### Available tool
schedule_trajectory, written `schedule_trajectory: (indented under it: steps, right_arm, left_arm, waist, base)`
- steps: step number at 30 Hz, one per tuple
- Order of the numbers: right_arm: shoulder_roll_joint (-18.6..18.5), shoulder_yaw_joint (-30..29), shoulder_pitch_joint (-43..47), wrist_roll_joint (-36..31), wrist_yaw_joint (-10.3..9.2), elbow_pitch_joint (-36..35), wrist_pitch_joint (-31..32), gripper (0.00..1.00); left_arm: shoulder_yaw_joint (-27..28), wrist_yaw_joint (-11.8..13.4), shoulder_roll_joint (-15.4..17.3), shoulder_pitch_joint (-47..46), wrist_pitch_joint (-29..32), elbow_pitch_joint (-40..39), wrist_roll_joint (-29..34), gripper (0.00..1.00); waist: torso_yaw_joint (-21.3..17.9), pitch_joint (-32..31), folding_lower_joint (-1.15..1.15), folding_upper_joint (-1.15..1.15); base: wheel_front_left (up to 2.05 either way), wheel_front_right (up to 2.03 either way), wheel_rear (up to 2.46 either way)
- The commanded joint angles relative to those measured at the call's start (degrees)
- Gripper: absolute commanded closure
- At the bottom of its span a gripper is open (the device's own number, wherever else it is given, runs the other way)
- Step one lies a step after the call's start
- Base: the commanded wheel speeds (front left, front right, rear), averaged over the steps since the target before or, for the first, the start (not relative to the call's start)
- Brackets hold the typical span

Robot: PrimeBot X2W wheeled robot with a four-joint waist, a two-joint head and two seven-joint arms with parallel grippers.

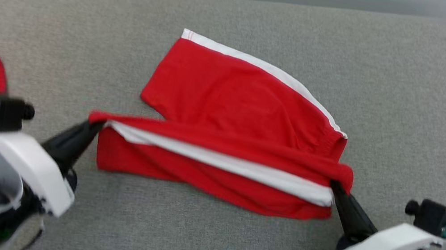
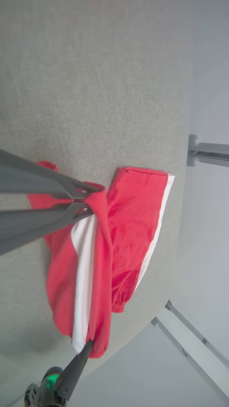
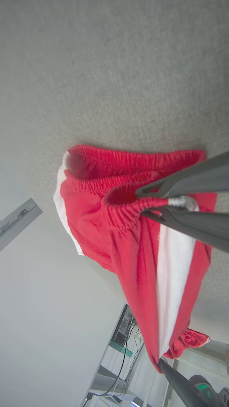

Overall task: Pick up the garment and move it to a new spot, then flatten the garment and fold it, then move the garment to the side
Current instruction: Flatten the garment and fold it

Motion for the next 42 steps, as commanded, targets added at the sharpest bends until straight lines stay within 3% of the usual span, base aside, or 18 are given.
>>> schedule_trajectory:
  steps: [1, 17, 23, 29, 30, 31, 32, 33, 38, 42]
  right_arm:
    - [-0.3, 0.6, -2.3, 0.8, -0.02, 1.2, -1.0, 1.0]
    - [-0.4, 12.0, -24.6, 6.6, -0.02, 17.7, -14.8, 1.0]
    - [-0.4, 16.9, -30.0, 10.2, -0.02, 22.2, -19.2, 1.0]
    - [-0.3, 21.5, -32.8, 13.3, -0.02, 25.5, -21.7, 1.0]
    - [-0.3, 22.0, -33.1, 13.7, -0.02, 25.8, -22.1, 0.76]
    - [-0.3, 22.6, -33.3, 13.7, -0.02, 26.1, -22.4, 0.42]
    - [-0.3, 23.1, -33.3, 13.9, -0.02, 26.3, -22.8, 0.0]
    - [-0.2, 23.3, -33.3, 14.0, -0.01, 26.4, -23.1, 0.0]
    - [-0.3, 22.7, -32.2, 11.9, -0.02, 27.1, -24.5, 0.0]
    - [-1.7, 20.0, -29.9, 8.3, -0.02, 26.1, -25.8, 0.0]
  left_arm:
    - [0.3, -0.9, -0.1, -3.4, 0.7, 1.9, 0.3, 1.0]
    - [-2.8, -11.0, -5.7, -36.1, 10.9, 30.7, 2.0, 1.0]
    - [-4.0, -12.7, -7.6, -42.4, 12.2, 39.9, 2.2, 1.0]
    - [-4.5, -13.7, -9.4, -45.3, 9.8, 46.4, 1.5, 1.0]
    - [-4.7, -13.8, -9.8, -45.2, 9.6, 47.3, 1.1, 0.96]
    - [-5.0, -13.9, -10.1, -45.3, 9.2, 47.9, 1.0, 0.64]
    - [-4.9, -14.0, -10.2, -45.5, 8.5, 48.3, 0.8, 0.1]
    - [-5.0, -14.0, -10.4, -45.5, 7.6, 48.7, 0.6, 0.0]
    - [-5.2, -14.1, -10.8, -44.6, 2.9, 49.3, 1.3, 0.0]
    - [-4.3, -13.6, -10.8, -42.3, -5.2, 48.5, 2.6, 0.0]
  waist:
    - [-1.2, 2.0, 0.0, 0.0]
    - [-7.6, 11.1, 0.0, 0.0]
    - [-9.9, 13.2, 0.0, 0.0]
    - [-10.9, 14.1, 0.0, 0.0]
    - [-10.9, 14.1, 0.0, 0.0]
    - [-10.9, 14.1, 0.0, 0.0]
    - [-10.9, 14.1, 0.0, 0.0]
    - [-10.8, 14.0, 0.0, 0.0]
    - [-10.0, 13.3, 0.0, 0.0]
    - [-8.5, 11.9, 0.0, 0.0]
  base:
    - [0.0, 0.0, 0.0]
    - [0.0, 0.0, 0.0]
    - [0.0, 0.0, 0.0]
    - [0.0, 0.0, 0.0]
    - [0.0, 0.0, 0.0]
    - [0.0, 0.0, 0.0]
    - [0.0, 0.0, 0.0]
    - [0.0, 0.0, 0.0]
    - [0.0, 0.0, 0.0]
    - [0.0, 0.0, 0.0]
